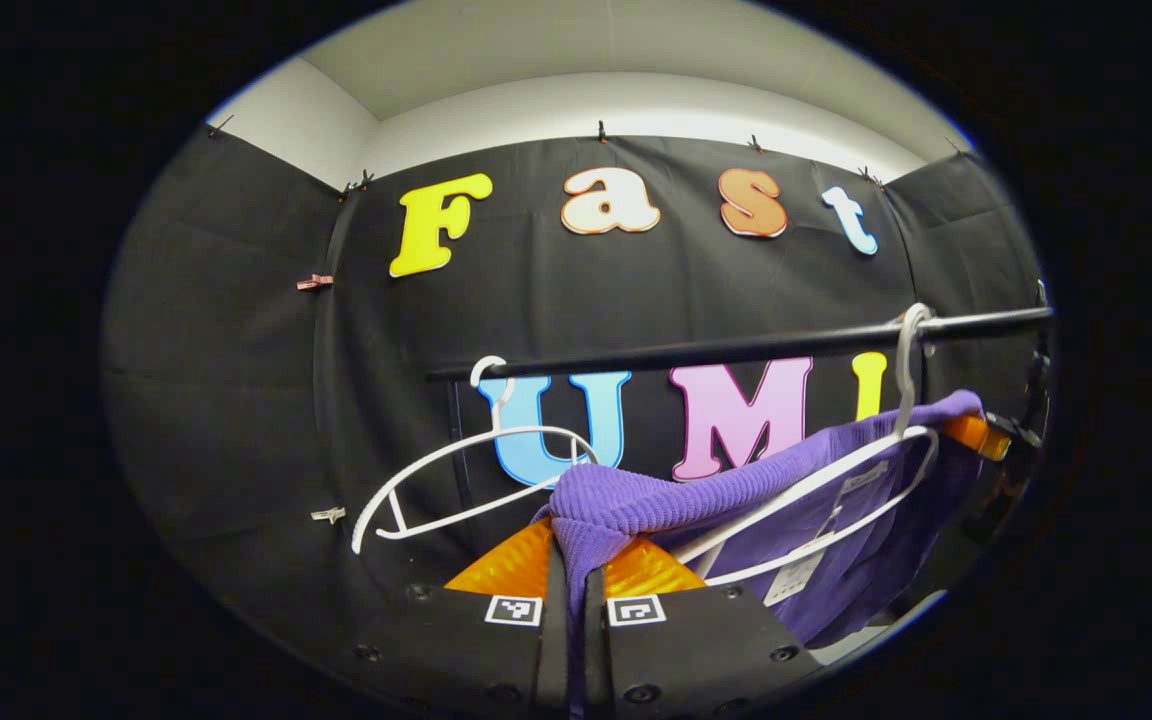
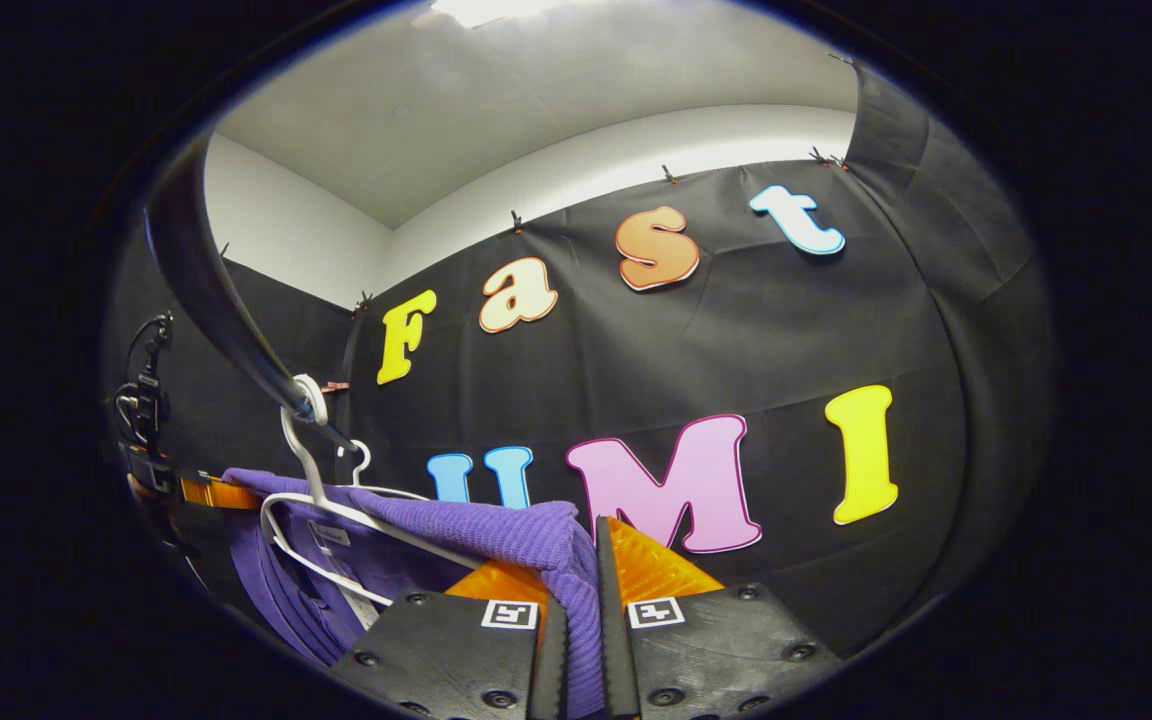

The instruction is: Grasp the clothes on the hanger with both hands and then place them into the laundry hamper below.

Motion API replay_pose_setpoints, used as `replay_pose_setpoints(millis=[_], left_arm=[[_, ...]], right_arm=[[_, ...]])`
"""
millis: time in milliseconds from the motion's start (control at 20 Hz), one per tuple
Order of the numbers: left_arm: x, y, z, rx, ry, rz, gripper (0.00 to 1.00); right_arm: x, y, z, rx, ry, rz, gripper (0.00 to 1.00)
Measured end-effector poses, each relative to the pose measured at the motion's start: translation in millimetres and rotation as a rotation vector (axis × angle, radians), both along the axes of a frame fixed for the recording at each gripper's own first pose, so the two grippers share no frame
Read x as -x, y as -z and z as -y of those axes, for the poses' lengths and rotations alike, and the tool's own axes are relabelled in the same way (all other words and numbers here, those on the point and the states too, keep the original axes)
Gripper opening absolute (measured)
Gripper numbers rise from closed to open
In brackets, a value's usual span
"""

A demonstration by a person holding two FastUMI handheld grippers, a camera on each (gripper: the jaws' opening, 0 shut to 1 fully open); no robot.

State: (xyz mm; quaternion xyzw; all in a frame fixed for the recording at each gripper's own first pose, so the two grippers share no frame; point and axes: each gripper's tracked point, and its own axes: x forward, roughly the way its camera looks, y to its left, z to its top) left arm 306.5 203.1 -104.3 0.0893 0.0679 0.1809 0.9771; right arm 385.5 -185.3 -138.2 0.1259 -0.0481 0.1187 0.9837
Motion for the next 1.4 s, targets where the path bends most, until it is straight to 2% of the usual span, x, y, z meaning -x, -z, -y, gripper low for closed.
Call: replay_pose_setpoints(millis=[100, 250, 300, 350, 500, 550, 600, 650, 750, 800, 850, 900, 950, 1000, 1050, 1250, 1400], left_arm=[[-2, 15, -10, 0.065, 0.021, -0.004, 0.1], [1, 33, -20, 0.248, 0.053, 0.037, 0.1], [3, 40, -17, 0.281, 0.065, 0.057, 0.1], [4, 44, -14, 0.277, 0.077, 0.07, 0.1], [9, 65, -1, 0.225, 0.102, 0.046, 0.1], [9, 72, 2, 0.24, 0.112, 0.04, 0.1], [8, 80, 5, 0.263, 0.115, 0.03, 0.1], [8, 90, 7, 0.28, 0.12, 0.009, 0.1], [14, 112, 11, 0.328, 0.131, -0.022, 0.1], [15, 125, 18, 0.376, 0.129, -0.038, 0.1], [15, 135, 24, 0.41, 0.121, -0.056, 0.1], [16, 144, 29, 0.426, 0.113, -0.073, 0.1], [18, 154, 36, 0.431, 0.109, -0.092, 0.1], [19, 165, 49, 0.436, 0.111, -0.106, 0.1], [18, 169, 59, 0.439, 0.118, -0.118, 0.1], [15, 185, 99, 0.469, 0.153, -0.161, 0.1], [11, 192, 128, 0.509, 0.197, -0.199, 0.1]], right_arm=[[-1, 2, -7, -0.003, -0.012, -0.017, 0.18], [1, -3, -14, 0.02, -0.014, 0.0, 0.18], [1, -4, -13, 0.032, -0.011, 0.009, 0.18], [1, -5, -11, 0.037, -0.003, 0.015, 0.14], [2, -9, 1, 0.017, 0.017, 0.02, 0.18], [3, -14, 3, 0.013, 0.022, 0.031, 0.23], [3, -18, 4, 0.017, 0.027, 0.041, 0.14], [5, -17, 5, 0.031, 0.028, 0.041, 0.18], [7, -14, 2, 0.048, 0.015, 0.036, 0.18], [6, -8, -1, 0.054, 0.014, 0.01, 0.14], [6, 1, 1, 0.064, 0.014, -0.011, 0.18], [5, 7, 4, 0.071, 0.025, -0.026, 0.18], [6, 11, 9, 0.068, 0.037, -0.039, 0.18], [6, 15, 13, 0.058, 0.048, -0.049, 0.14], [7, 19, 18, 0.053, 0.065, -0.06, 0.18], [14, 58, 45, 0.106, 0.162, -0.157, 0.18], [32, 92, 49, 0.133, 0.182, -0.245, 0.18]])
